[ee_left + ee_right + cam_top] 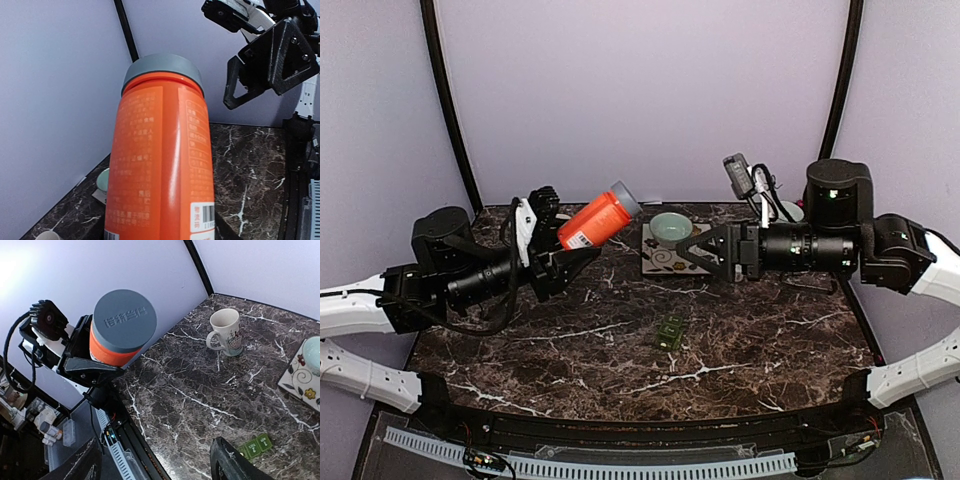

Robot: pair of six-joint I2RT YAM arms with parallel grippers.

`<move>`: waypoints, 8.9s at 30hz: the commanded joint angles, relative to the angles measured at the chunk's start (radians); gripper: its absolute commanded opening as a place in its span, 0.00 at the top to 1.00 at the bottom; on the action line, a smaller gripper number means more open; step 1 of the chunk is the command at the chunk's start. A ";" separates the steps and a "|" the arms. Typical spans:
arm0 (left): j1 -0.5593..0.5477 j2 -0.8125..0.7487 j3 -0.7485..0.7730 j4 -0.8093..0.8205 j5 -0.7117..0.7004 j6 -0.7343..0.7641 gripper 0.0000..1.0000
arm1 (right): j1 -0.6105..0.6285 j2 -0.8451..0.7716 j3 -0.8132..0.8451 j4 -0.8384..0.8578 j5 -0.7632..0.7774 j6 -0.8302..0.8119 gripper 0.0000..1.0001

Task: Sort the pills into containers
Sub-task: Screw the lid of the pill bottle onto the pill bottle, then place the pill bottle at the center of the board.

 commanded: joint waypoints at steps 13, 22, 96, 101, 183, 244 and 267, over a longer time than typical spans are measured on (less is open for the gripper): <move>0.167 0.115 0.202 -0.253 0.759 -0.339 1.00 | 0.007 -0.083 -0.061 0.121 -0.014 -0.299 0.21; 0.239 0.173 0.236 -0.260 0.988 -0.402 1.00 | 0.010 -0.041 -0.011 0.097 -0.126 -0.314 0.19; 0.247 0.163 0.288 -0.266 0.800 -0.196 1.00 | -0.024 0.303 0.201 0.023 -0.362 0.097 0.90; 0.166 0.114 0.238 -0.189 0.581 -0.075 1.00 | -0.025 0.361 0.260 -0.044 -0.358 0.135 0.92; -0.167 -0.051 0.064 -0.142 -0.315 -0.062 0.23 | -0.187 0.366 0.337 -0.294 -0.013 0.106 1.00; 0.032 0.128 -0.068 -0.123 0.175 -0.463 0.30 | -0.805 0.690 0.205 -0.307 0.244 -0.223 1.00; 0.055 0.149 -0.052 -0.127 0.227 -0.453 0.30 | -0.818 0.701 0.228 -0.399 0.223 -0.221 0.97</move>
